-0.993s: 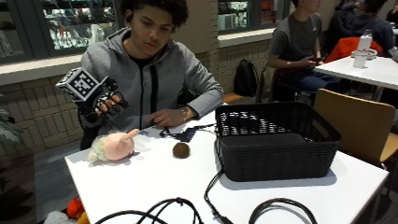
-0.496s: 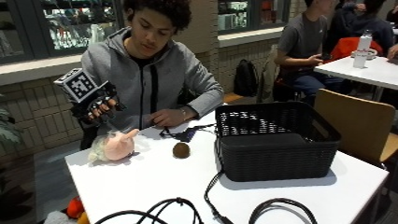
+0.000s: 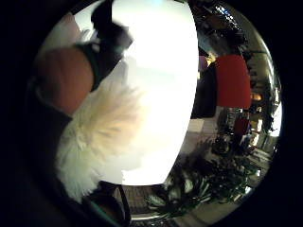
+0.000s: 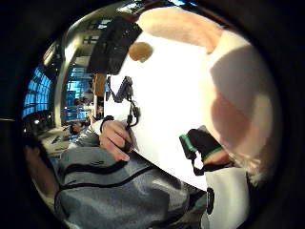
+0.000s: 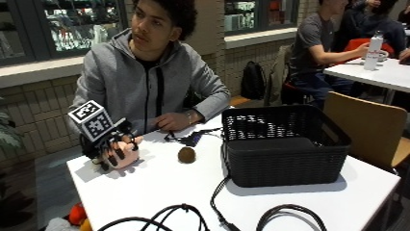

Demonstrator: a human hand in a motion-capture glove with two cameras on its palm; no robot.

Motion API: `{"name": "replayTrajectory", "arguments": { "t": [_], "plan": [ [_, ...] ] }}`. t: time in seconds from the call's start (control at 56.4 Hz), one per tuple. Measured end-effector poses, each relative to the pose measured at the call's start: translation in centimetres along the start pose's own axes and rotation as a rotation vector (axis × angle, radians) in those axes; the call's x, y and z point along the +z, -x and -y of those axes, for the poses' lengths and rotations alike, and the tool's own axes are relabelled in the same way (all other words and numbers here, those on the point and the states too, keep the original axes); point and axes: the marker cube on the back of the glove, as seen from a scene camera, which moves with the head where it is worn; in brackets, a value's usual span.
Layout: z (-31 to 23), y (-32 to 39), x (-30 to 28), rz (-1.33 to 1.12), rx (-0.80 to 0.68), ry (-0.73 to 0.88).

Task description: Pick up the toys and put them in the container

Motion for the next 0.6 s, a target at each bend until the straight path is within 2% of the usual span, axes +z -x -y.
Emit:
{"name": "replayTrajectory", "arguments": {
  "t": [0.354,0.496,0.603],
  "plan": [
    [0.6,1.4,-0.4,-0.093,-0.055,-0.215],
    [2.3,2.8,-4.2,-0.021,-0.169,-0.242],
    [4.4,6.2,-8.2,-0.058,-0.271,-0.276]
  ]
}}
